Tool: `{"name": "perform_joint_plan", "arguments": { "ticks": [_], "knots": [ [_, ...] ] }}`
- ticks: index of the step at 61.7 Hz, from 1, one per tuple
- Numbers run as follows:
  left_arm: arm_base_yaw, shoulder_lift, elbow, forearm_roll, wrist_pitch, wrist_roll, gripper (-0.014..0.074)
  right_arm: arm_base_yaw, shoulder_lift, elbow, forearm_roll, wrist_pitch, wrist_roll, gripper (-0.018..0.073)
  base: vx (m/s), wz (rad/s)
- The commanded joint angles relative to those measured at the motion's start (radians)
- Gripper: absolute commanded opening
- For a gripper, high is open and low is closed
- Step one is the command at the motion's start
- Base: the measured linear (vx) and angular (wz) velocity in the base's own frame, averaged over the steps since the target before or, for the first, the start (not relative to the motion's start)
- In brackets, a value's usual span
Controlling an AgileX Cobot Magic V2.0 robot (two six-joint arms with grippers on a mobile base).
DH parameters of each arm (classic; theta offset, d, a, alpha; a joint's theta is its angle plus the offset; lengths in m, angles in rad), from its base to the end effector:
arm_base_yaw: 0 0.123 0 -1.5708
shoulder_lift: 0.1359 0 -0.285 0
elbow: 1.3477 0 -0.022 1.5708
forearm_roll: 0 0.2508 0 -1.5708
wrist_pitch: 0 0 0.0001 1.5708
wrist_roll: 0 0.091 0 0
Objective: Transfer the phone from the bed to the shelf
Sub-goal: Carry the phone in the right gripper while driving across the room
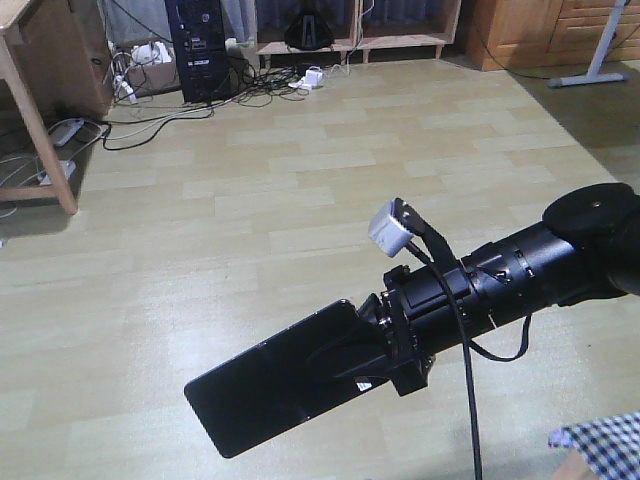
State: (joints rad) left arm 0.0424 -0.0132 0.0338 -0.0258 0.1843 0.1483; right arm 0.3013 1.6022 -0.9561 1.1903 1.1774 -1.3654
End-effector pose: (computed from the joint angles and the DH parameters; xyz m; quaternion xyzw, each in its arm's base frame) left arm 0.0562 0.0020 0.1857 0.0317 0.7468 0.0531 0.6622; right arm 0.2487 0.1590 0.2448 -0.4380 0.7451 0.4641 0.1938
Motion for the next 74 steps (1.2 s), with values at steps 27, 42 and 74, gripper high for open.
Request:
{"name": "perform_joint_plan", "arguments": {
  "ticks": [27, 42, 74],
  "knots": [
    [-0.004, -0.013, -0.021, -0.009, -0.072, -0.006, 0.0001, -0.004, -0.04, -0.023, 0.074, 0.109, 0.0, -0.0002, 0.38, -0.08],
    [-0.004, -0.013, -0.021, -0.009, -0.072, -0.006, 0.0001, -0.004, -0.04, -0.023, 0.074, 0.109, 0.0, -0.0002, 0.37, -0.15],
    [-0.004, -0.013, -0.021, -0.009, -0.072, -0.006, 0.0001, -0.004, -0.04, -0.023, 0.074, 0.109, 0.0, -0.0002, 0.39, -0.12]
  ]
}}
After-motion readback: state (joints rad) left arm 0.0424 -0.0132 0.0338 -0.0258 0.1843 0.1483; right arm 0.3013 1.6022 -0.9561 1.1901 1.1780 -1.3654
